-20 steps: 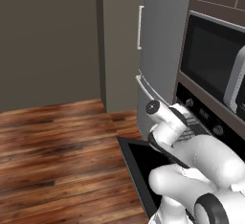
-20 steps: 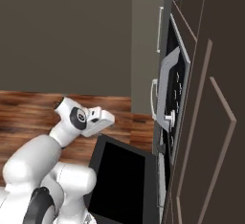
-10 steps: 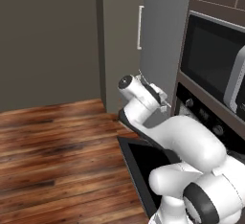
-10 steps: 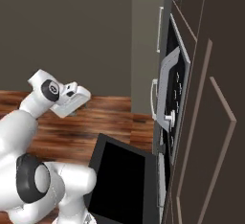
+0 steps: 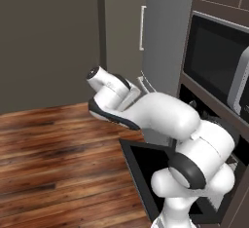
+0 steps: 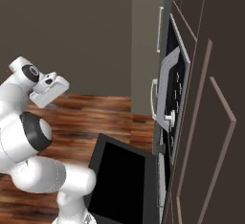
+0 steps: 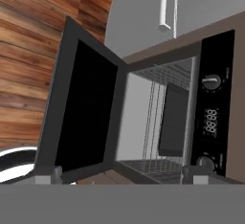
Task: Take the baked cake out of the oven and place it on the plate for cooling. Then close the oven door.
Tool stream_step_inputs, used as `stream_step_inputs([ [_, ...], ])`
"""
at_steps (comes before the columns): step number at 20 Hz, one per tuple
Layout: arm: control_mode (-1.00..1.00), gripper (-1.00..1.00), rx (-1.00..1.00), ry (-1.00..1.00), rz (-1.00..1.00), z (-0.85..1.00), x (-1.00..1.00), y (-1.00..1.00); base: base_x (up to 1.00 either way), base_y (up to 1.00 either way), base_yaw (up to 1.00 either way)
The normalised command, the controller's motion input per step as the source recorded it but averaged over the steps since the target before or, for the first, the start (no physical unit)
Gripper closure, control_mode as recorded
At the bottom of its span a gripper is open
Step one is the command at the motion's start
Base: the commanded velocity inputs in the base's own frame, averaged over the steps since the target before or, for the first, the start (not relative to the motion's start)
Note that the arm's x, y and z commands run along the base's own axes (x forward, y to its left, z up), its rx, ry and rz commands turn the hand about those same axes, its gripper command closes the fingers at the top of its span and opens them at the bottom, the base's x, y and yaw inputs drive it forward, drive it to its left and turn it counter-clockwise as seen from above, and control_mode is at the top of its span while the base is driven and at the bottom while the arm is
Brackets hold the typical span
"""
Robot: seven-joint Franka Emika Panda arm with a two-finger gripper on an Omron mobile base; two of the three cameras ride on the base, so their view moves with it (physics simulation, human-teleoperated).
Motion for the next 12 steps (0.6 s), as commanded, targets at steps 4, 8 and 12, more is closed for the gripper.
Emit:
stream_step_inputs([
  [4, -1.00, -1.00, -0.01, 0.00, 0.00, -0.23, 0.24, 0.66, 0.00, 0.00, 0.00],
  [8, -1.00, -1.00, -0.05, 0.00, 0.00, -0.37, 0.28, 0.64, 0.00, 0.00, 0.00],
  [12, -1.00, -1.00, -0.09, 0.00, 0.00, -0.59, 0.16, 0.56, 0.00, 0.00, 0.00],
])
